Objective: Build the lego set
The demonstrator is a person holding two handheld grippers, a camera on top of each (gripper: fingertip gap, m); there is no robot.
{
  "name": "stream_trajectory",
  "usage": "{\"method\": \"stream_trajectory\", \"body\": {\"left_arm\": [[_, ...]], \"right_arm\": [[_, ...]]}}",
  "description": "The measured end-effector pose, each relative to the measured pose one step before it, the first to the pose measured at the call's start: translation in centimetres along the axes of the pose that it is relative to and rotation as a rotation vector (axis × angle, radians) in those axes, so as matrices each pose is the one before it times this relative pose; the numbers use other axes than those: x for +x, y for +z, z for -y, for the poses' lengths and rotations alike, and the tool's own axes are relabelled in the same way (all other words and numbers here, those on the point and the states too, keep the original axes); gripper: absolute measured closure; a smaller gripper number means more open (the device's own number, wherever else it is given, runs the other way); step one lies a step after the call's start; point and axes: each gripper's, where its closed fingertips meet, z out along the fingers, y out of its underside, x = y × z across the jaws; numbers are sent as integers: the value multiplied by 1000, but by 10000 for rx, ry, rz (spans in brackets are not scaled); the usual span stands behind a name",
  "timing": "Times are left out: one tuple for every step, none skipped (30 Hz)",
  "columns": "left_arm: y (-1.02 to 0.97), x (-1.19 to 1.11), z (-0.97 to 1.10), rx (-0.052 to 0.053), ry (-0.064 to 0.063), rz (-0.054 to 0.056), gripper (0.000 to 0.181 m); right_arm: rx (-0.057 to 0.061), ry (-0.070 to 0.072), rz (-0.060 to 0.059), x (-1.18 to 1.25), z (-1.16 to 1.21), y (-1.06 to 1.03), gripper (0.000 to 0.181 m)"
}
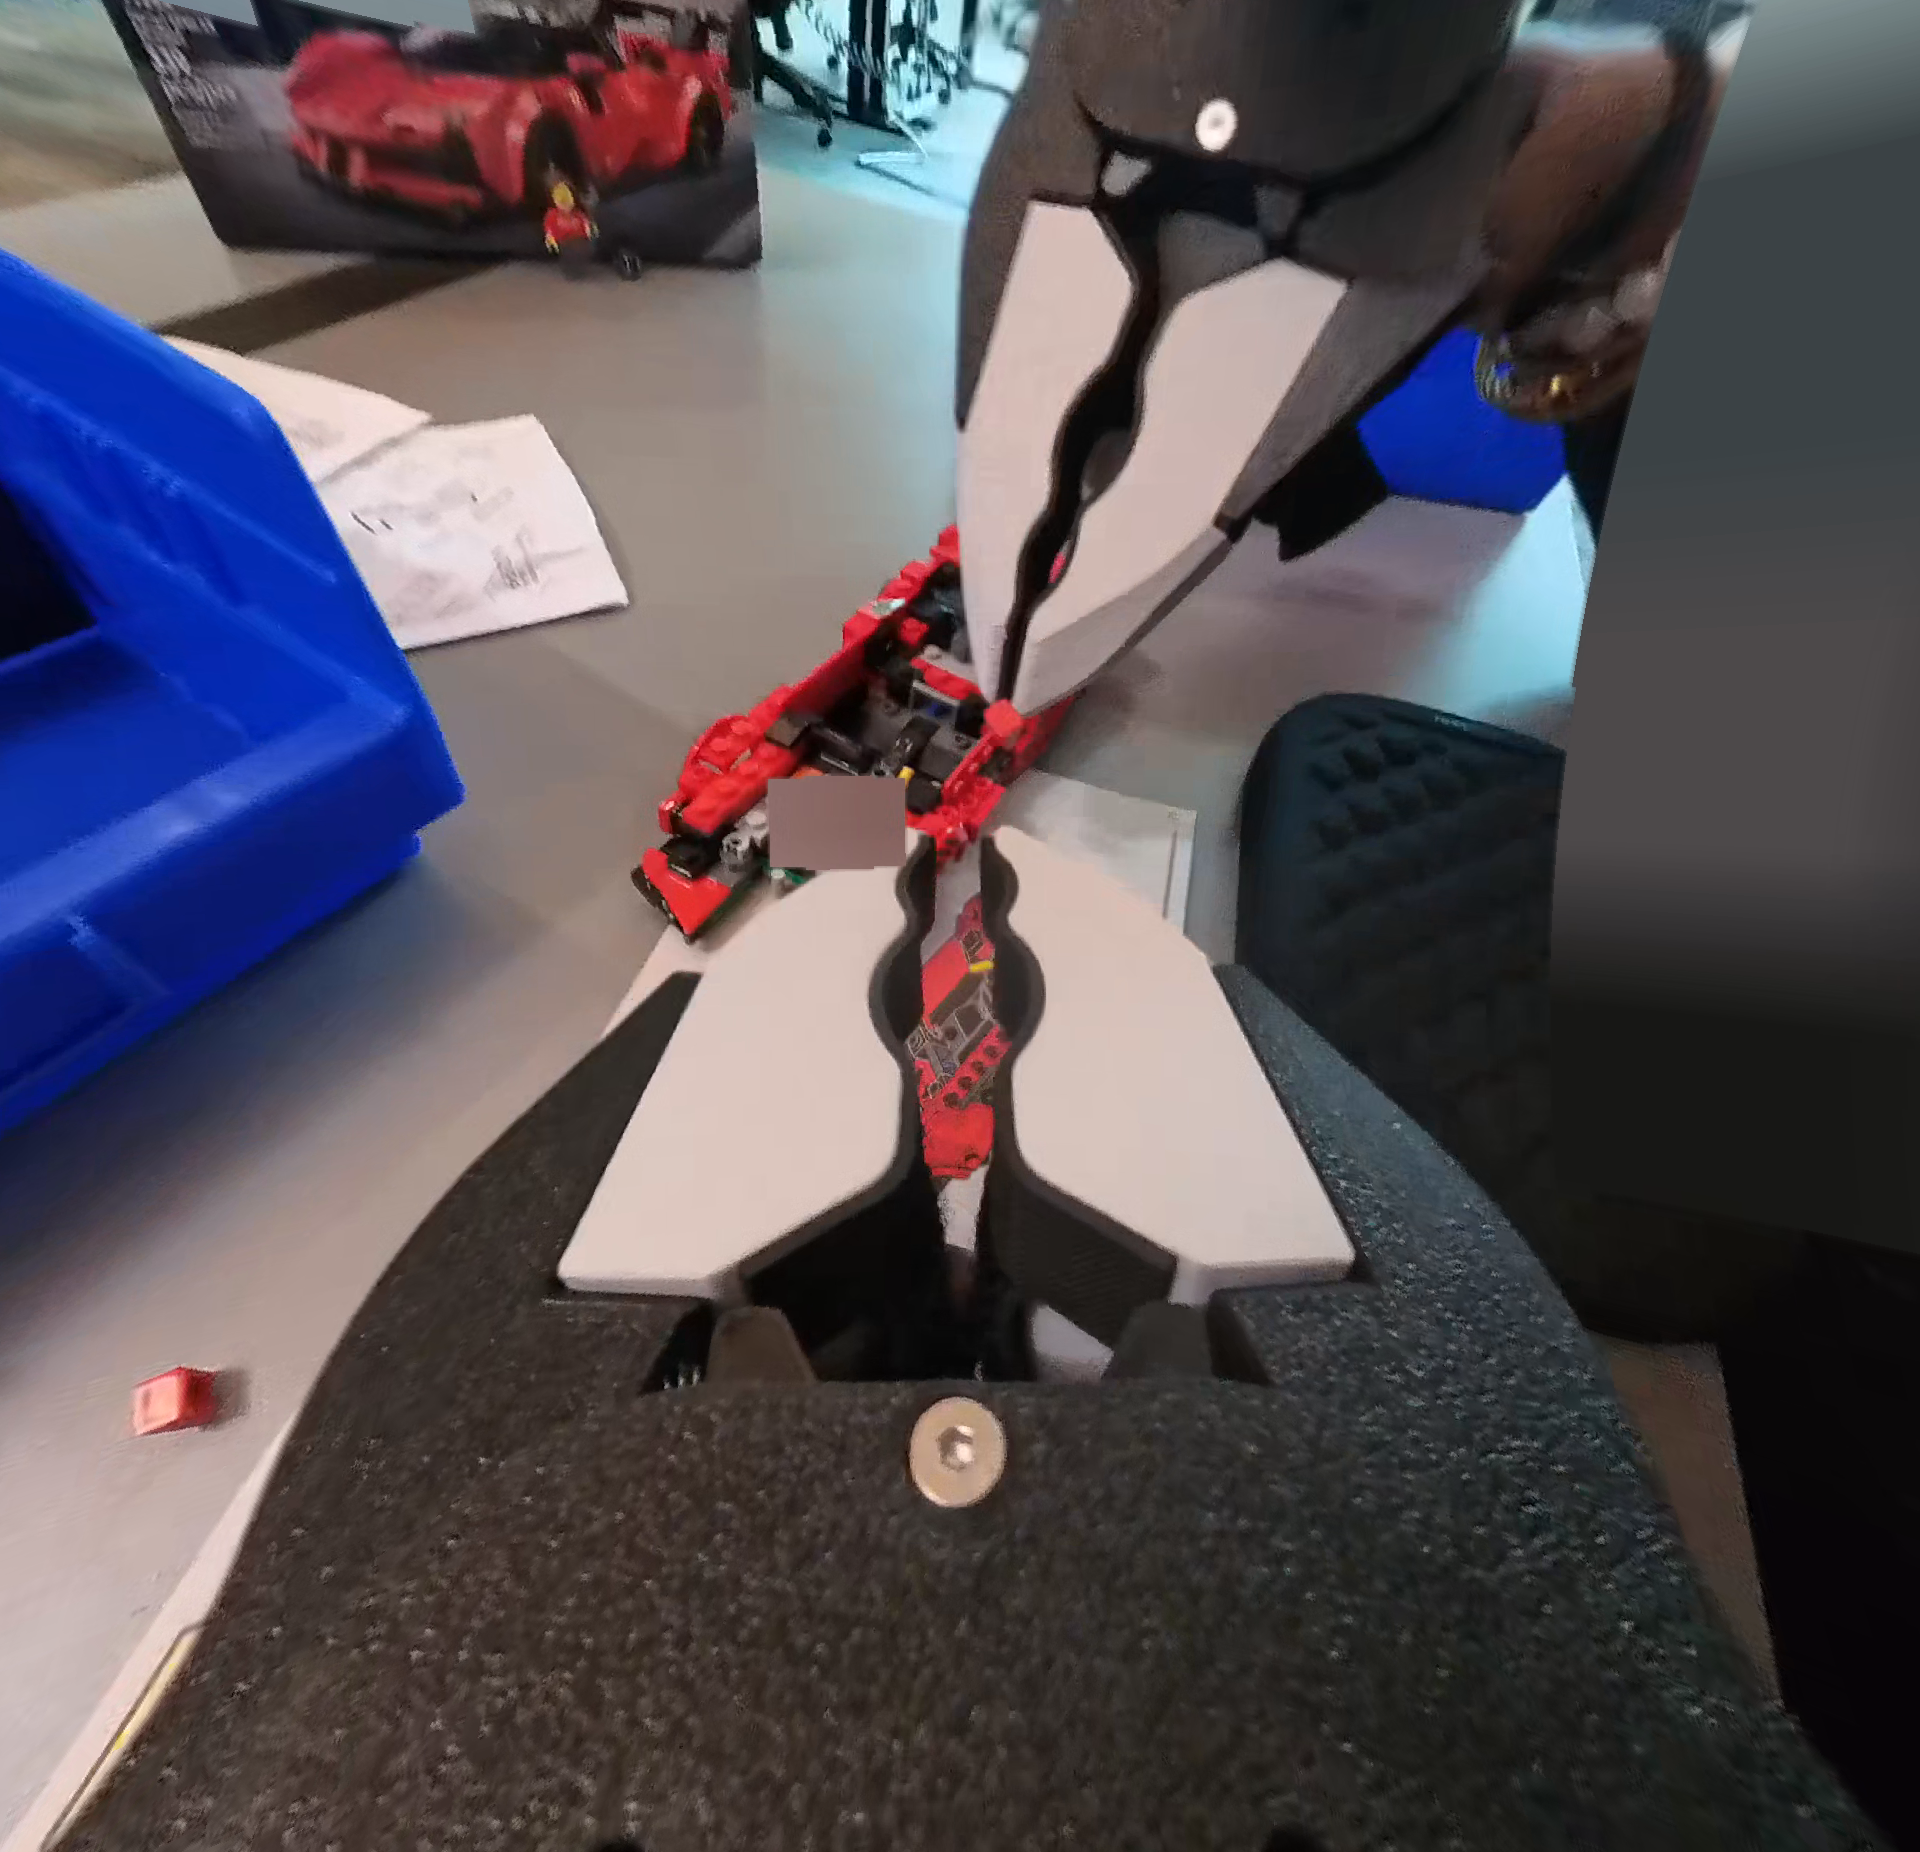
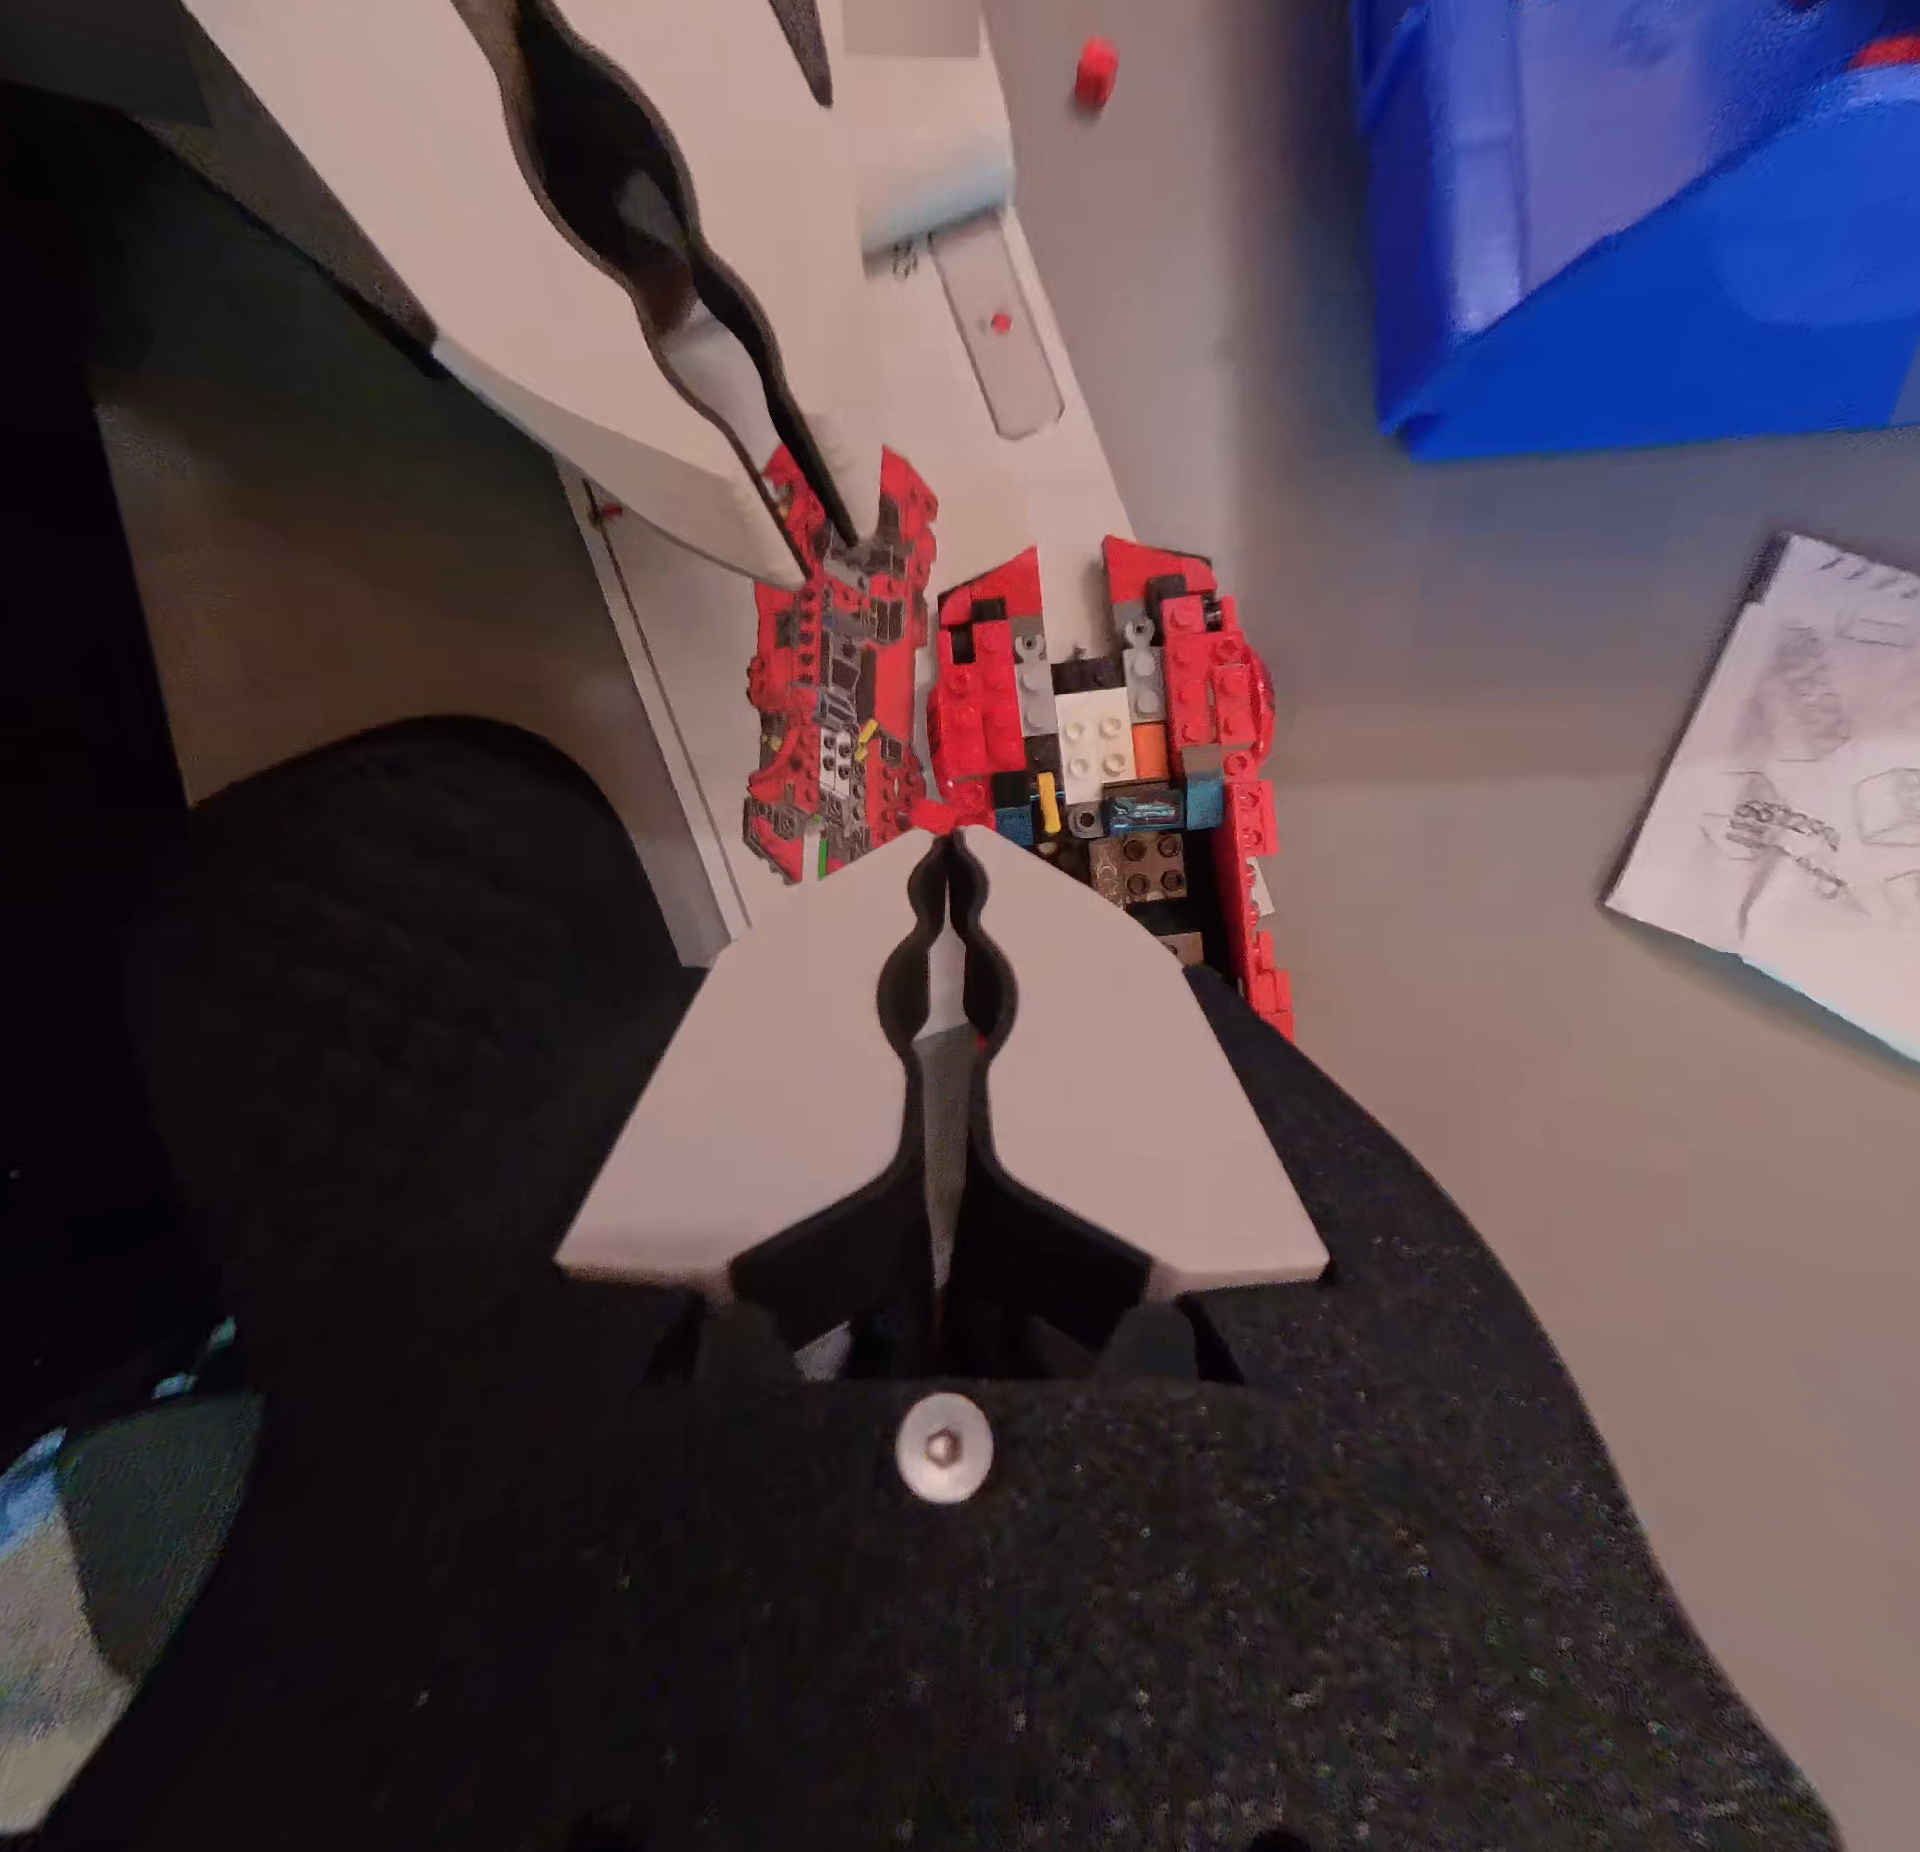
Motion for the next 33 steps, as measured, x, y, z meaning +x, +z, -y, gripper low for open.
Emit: {"method": "stream_trajectory", "body": {"left_arm": [[162, -52, -285, -154, -7, 8, 174], [106, -54, -192, -74, -5, 21, 174], [44, -50, -134, -39, -18, 11, 175], [12, -20, -105, -49, -14, -4, 175], [-8, -6, -97, -50, 11, -5, 175], [-21, -18, -75, -10, 15, 16, 175], [-13, -17, -41, 19, 1, 12, 175], [-33, -9, -10, 25, 0, 9, 175], [-54, 9, 33, 36, 14, 2, 175], [-45, 13, 49, 48, 13, -1, 176], [-43, -5, 31, 37, -2, 4, 176], [-38, -13, 9, 21, -11, 4, 176], [-44, -9, -6, 18, -14, -4, 176], [-43, -8, -1, 14, -15, 2, 176], [-29, 12, -22, 1, -3, -4, 176], [-17, 28, -46, -16, 5, -16, 176], [-9, 18, -50, -23, 6, -9, 176], [13, 23, -34, -24, 14, -4, 176], [23, 42, -37, -29, 25, -14, 176], [26, 24, -32, -25, 26, -1, 176], [12, 20, -15, -13, 34, 4, 176], [5, 53, -5, -8, 43, -9, 176], [-1, 38, -10, -3, 35, -5, 176], [-16, 22, -7, 4, 20, -2, 176], [-7, 15, 3, 8, 5, -3, 176], [-17, 3, 15, 10, -4, -5, 176], [-7, -3, 8, 9, -9, -4, 176], [-13, -7, -8, 5, -10, -7, 176], [0, 9, 11, 9, -6, -9, 176], [-9, -4, 5, 7, -4, -6, 176], [-2, 6, 12, 2, -2, -3, 176], [4, 0, -9, 0, 4, -4, 176], [4, 13, -4, -4, 5, -7, 176]], "right_arm": [[-441, -101, 183, 115, 14, 237, 181], [-380, -74, 169, 100, 99, 224, 181], [-443, -66, 282, -109, -24, 257, 181], [-455, -93, 190, -50, -100, 269, 181], [-474, -101, 94, -10, -176, 254, 181], [-453, -124, 71, -21, -171, 230, 181], [-294, -139, -26, 71, 18, 145, 181], [-189, -104, -1, 28, 150, 80, 181], [-180, -62, 56, -42, 111, 39, 181], [-213, -43, -36, 78, 33, 18, 181], [-260, -57, -115, 162, -76, 18, 181], [-213, -63, -56, 51, -42, 3, 181], [-144, -29, -12, -15, 31, -7, 181], [-132, -3, -69, 66, -3, -3, 181], [-140, 10, -51, 58, -46, 22, 181], [-125, 9, -28, 28, -57, 27, 181], [-107, -9, -53, 50, -35, 40, 181], [-93, -34, -33, 21, -7, 31, 181], [-89, -43, -28, 5, 17, 16, 181], [-82, -49, -38, 5, 46, -8, 181], [-69, -57, -24, 6, 71, -10, 181], [-92, -55, 30, -76, 33, 3, 181], [-136, -46, -28, 29, -27, 17, 181], [-121, -39, -74, 116, -29, 12, 181], [-97, -24, 17, 12, -18, 35, 181], [-72, 1, 59, -36, -4, 40, 181], [-63, 1, 8, 14, 26, 18, 181], [-72, -21, -4, 26, -10, 11, 181], [-68, -43, 13, -18, 11, 16, 181], [-61, -22, 0, 21, 5, 17, 181], [-57, 24, 9, 31, 11, 27, 181], [-55, -1, 54, -22, 8, 28, 181], [-64, -53, 38, -33, 13, 26, 181]]}}
